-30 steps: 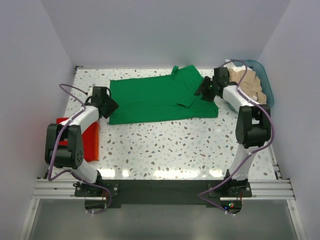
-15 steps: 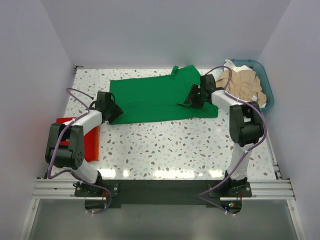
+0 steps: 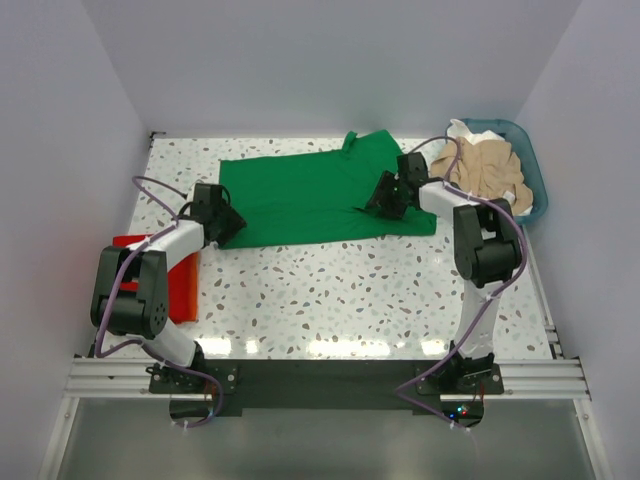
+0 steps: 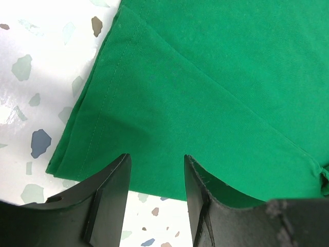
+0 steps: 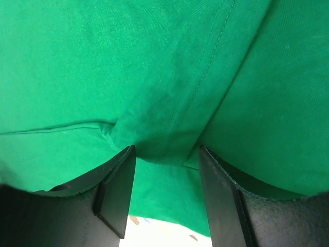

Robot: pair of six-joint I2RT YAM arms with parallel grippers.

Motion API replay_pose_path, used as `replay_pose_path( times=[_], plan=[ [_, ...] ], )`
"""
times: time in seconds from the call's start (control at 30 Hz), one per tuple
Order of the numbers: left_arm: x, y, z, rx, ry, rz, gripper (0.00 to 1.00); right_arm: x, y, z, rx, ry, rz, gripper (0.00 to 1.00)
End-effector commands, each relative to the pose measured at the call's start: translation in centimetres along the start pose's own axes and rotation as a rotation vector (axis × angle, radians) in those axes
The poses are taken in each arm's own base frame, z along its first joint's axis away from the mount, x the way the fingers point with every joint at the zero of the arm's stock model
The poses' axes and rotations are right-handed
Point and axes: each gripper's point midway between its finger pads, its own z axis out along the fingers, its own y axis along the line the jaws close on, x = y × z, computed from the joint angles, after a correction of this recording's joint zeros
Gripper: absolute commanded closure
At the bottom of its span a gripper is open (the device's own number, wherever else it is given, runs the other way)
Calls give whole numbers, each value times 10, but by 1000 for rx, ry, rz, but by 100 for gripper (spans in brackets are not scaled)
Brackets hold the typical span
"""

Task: Fold and stack the t-shirts
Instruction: Fold the tshirt

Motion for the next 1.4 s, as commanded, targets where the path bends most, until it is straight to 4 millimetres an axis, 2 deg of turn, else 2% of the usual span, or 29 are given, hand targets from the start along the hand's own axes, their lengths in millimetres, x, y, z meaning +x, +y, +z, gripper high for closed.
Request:
replay_pose_path(
  times=[0.0,0.27,0.3,0.37,0.4,0.47,0.5,0.57,0.6,0.77,0.9,1.13,1.2,1.27,1.37],
  plan=[
    [-9,-12,-2,42,-34,25,50,-20,18,5,-47,-53,3,44],
    [-13,-14,-4,38,-41,30,50,-39,38,10,-96,-74,17,44],
    [-13,-14,-4,37,-42,27,50,-46,47,9,-113,-84,16,44],
    [-14,-14,-3,36,-43,28,50,-49,48,16,-116,-79,19,44],
    [-14,-14,-3,37,-40,30,50,-58,56,14,-136,-91,19,44],
    [-16,-16,-4,37,-42,31,50,-60,60,21,-146,-88,24,44],
    [-17,-17,-4,38,-43,33,50,-69,69,19,-172,-106,28,44],
    [-18,-19,-4,39,-47,35,50,-71,74,25,-193,-96,34,44],
    [-18,-18,-4,36,-43,38,50,-78,82,24,-210,-109,31,44],
    [-16,-16,-1,29,-37,43,50,-83,103,29,-285,-90,16,44],
    [-15,-17,-1,35,-35,40,50,-84,115,18,-324,-95,-11,43],
    [-14,-20,0,53,-33,26,50,-86,117,4,-317,-101,-21,41],
    [-16,-22,-1,59,-37,27,49,-84,111,3,-298,-112,-14,42],
    [-17,-23,-3,67,-40,31,49,-83,107,-6,-289,-138,-16,41],
    [-17,-25,-3,75,-41,32,48,-94,96,-19,-257,-208,-19,41]
  ],
)
